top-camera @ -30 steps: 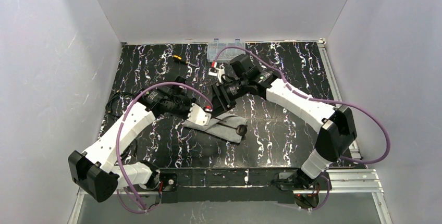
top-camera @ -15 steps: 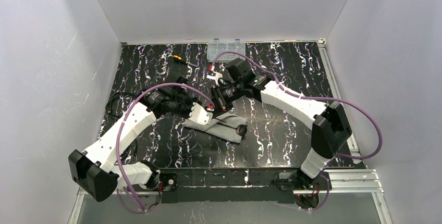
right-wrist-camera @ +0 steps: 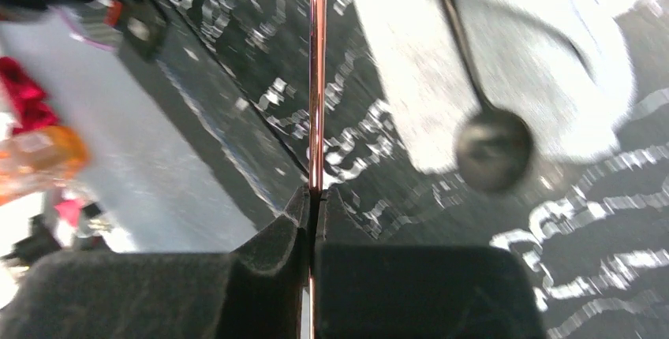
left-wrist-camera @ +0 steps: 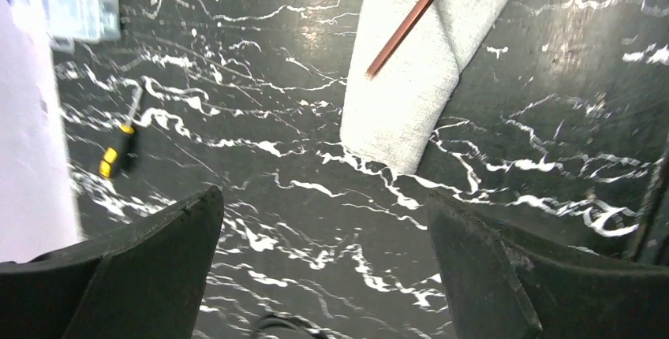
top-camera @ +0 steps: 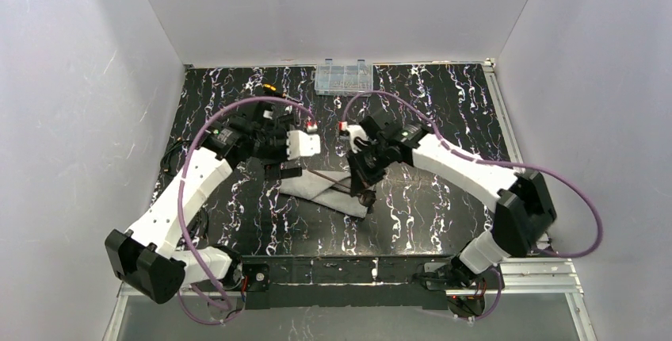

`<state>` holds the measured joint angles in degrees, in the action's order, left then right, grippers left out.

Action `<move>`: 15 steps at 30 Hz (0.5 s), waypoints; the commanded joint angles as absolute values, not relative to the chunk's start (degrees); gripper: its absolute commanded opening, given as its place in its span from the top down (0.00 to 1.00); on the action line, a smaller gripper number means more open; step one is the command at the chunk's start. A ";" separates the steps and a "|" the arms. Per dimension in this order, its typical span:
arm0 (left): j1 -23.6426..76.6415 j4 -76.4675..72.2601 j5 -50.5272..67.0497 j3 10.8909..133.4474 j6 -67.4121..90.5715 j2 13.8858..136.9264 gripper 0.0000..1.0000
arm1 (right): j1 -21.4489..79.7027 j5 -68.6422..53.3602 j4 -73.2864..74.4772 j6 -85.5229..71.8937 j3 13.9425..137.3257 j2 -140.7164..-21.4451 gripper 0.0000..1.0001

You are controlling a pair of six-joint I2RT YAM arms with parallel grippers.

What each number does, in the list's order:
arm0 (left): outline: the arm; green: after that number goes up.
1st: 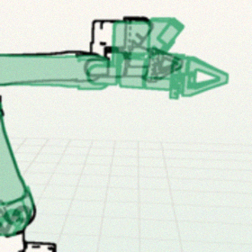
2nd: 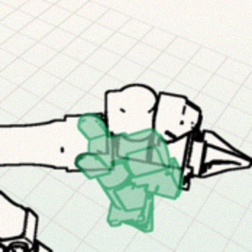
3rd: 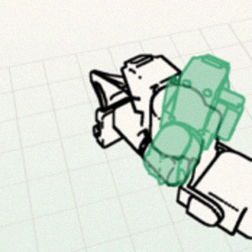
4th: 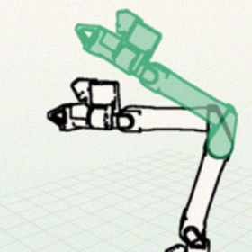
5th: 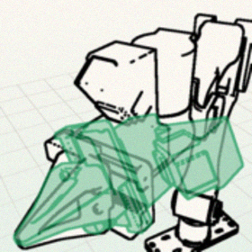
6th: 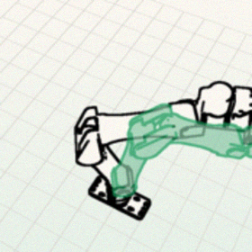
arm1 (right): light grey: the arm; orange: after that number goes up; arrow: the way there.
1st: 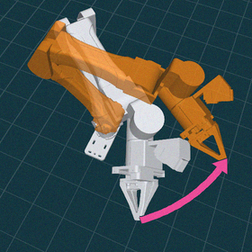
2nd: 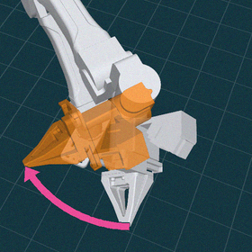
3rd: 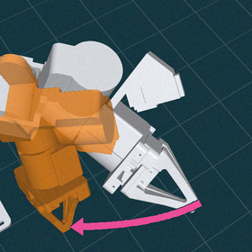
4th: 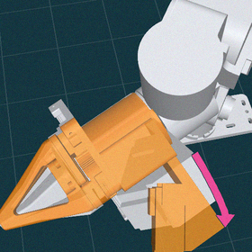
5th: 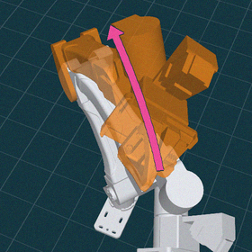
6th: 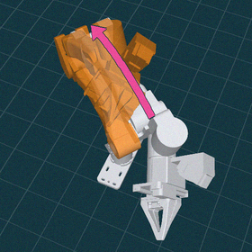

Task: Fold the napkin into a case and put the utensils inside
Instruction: Pass from the left arm to the right, then insert the knife into the folded napkin.

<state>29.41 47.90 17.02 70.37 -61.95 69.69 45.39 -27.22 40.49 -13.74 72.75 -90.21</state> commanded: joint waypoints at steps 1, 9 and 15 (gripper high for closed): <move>22.23 52.57 27.46 73.98 -49.06 72.76 0.02 | 45.20 -15.07 45.54 -5.48 67.97 -79.83 0.99; 14.02 54.46 32.12 75.05 -30.15 87.06 0.06 | 45.22 -12.00 46.04 -3.33 60.22 -69.84 0.99; 13.93 48.56 29.57 72.99 -21.53 92.20 0.29 | 45.23 -13.32 47.23 -6.08 58.91 -71.59 0.99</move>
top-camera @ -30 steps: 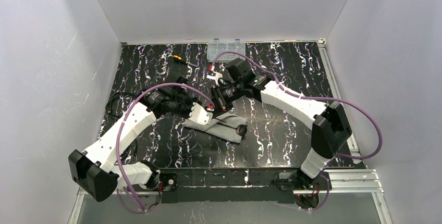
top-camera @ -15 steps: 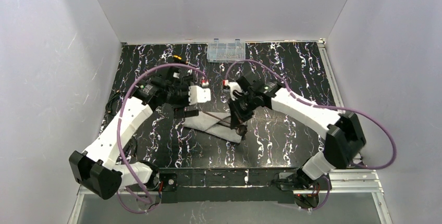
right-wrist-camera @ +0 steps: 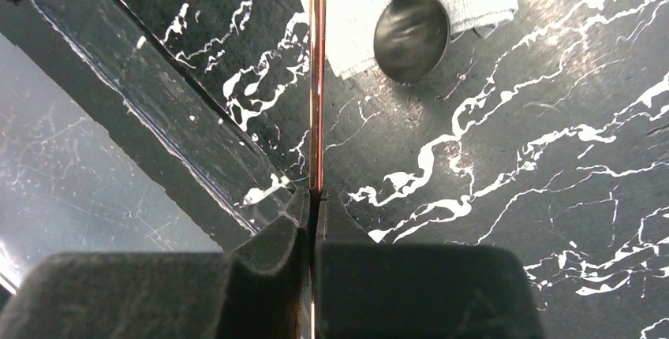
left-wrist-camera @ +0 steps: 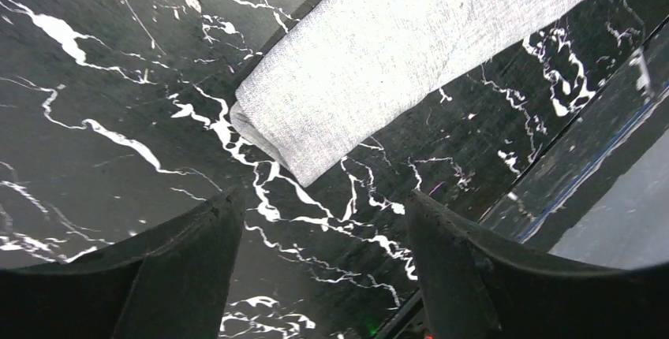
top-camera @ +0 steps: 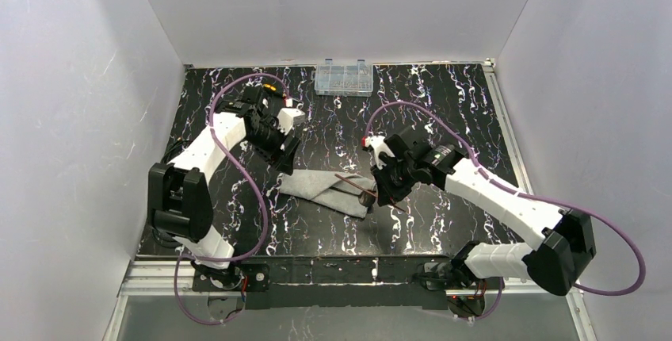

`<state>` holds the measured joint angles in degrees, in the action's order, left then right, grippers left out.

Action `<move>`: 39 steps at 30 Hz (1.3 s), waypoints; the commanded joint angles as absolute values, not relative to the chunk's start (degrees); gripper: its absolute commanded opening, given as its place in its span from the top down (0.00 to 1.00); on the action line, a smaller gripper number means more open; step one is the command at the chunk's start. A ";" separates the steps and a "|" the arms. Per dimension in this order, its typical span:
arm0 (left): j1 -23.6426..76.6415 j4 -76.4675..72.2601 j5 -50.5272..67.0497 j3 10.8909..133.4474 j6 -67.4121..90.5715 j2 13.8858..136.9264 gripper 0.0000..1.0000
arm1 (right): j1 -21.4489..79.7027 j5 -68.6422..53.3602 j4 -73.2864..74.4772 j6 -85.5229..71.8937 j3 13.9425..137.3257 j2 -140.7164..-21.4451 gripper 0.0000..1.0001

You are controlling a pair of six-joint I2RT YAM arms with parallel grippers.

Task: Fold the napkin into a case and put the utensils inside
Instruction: Insert the knife into the folded napkin.

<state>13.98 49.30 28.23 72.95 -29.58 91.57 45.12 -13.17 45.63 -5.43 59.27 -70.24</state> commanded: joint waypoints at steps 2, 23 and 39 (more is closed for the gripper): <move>13.91 48.97 28.99 73.54 -20.52 94.86 0.31 | 45.20 -13.82 46.79 -7.02 58.15 -72.04 0.99; 13.93 45.18 24.31 69.94 -20.00 102.28 0.46 | 46.76 -18.95 34.57 -11.33 53.16 -79.37 0.99; 14.15 46.23 24.61 70.79 -20.73 104.72 0.50 | 48.11 -20.73 27.49 -6.15 55.49 -86.60 0.99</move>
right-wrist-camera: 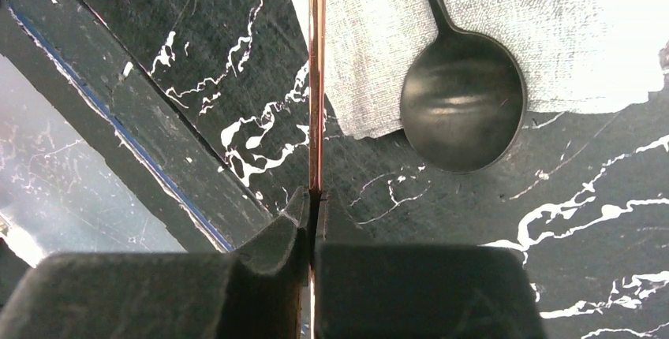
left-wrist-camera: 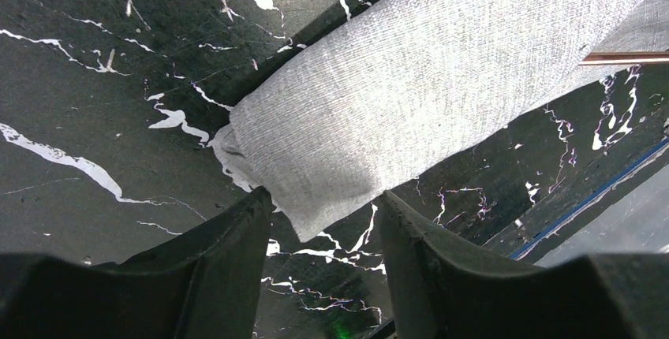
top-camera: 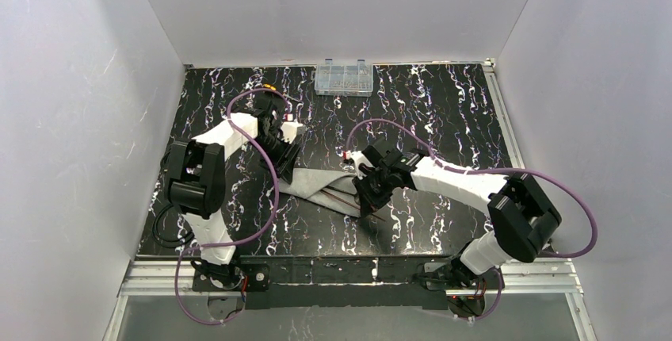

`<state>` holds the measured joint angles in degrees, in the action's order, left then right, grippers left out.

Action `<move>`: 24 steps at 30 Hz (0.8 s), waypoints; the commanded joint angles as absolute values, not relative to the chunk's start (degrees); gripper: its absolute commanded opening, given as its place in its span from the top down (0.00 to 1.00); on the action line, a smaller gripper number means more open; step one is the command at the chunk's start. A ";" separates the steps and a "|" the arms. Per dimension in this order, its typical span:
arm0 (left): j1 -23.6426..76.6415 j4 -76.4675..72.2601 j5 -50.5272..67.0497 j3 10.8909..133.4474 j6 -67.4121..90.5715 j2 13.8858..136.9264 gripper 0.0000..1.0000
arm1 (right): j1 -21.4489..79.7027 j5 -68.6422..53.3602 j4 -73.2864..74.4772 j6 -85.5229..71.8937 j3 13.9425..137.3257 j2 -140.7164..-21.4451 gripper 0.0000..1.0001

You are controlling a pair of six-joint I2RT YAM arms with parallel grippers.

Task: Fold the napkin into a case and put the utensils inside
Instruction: Insert the knife into the folded napkin.

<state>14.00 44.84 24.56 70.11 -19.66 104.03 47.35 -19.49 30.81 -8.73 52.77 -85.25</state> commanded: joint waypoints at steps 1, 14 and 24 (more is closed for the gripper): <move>14.15 46.26 24.73 70.71 -20.73 104.87 0.51 | 48.14 -20.86 27.00 -5.83 55.65 -86.95 0.99; 14.50 48.00 24.91 71.16 -22.22 105.80 0.63 | 48.27 -20.68 19.98 -6.41 52.10 -85.16 0.99; 14.68 49.43 25.70 71.21 -23.23 105.05 0.64 | 48.38 -22.22 9.62 -6.98 49.01 -87.71 0.99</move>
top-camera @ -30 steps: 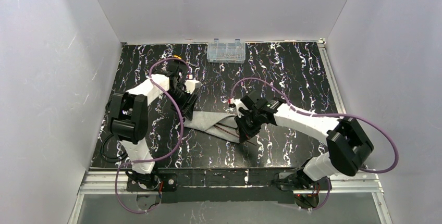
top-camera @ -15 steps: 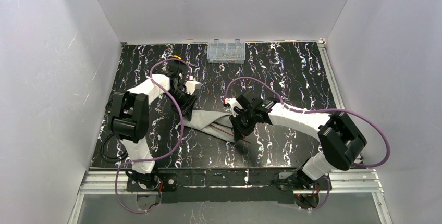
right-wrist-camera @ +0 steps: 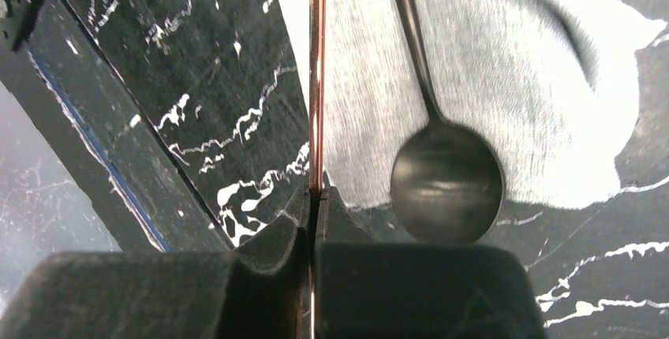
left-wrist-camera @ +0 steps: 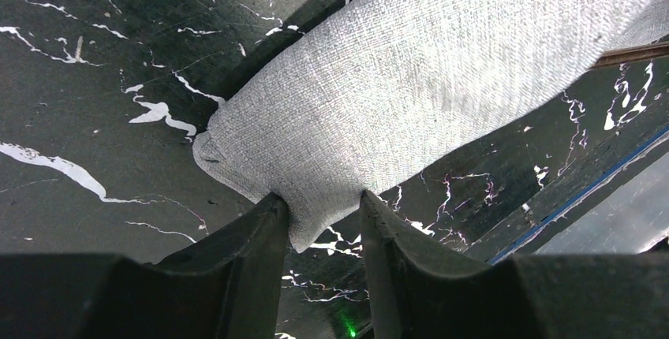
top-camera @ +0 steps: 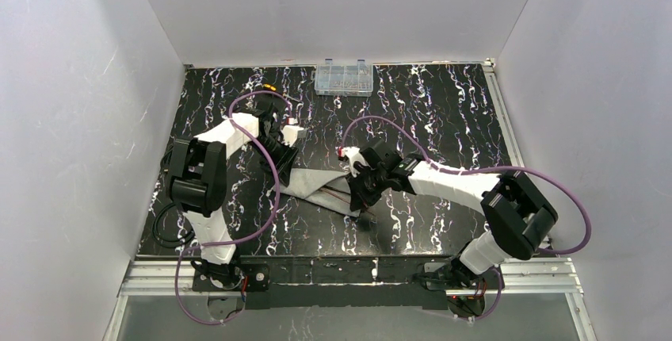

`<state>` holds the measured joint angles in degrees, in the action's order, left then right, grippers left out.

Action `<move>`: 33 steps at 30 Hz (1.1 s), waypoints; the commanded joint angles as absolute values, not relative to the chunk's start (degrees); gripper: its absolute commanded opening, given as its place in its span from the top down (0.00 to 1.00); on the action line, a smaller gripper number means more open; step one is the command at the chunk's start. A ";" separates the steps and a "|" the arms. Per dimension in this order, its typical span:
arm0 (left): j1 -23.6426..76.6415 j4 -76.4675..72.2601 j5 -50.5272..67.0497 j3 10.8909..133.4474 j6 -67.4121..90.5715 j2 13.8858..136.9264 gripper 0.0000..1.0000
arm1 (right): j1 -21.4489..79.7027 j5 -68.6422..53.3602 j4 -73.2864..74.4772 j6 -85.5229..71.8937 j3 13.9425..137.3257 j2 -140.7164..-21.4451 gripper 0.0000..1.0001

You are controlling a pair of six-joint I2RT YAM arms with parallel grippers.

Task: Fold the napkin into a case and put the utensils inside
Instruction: Insert the knife into the folded napkin.

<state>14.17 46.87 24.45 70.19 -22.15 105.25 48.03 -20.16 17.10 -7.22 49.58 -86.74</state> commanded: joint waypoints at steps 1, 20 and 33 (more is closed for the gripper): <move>14.68 49.52 25.75 71.11 -23.26 105.04 0.64 | 48.34 -22.52 8.87 -7.07 48.96 -88.10 0.99; 14.77 51.30 26.86 72.37 -24.02 105.50 0.67 | 49.23 -25.46 3.40 -5.83 52.14 -97.28 0.99; 14.84 51.81 26.81 71.95 -24.74 105.12 0.69 | 49.58 -29.02 4.45 -0.99 57.04 -101.24 0.99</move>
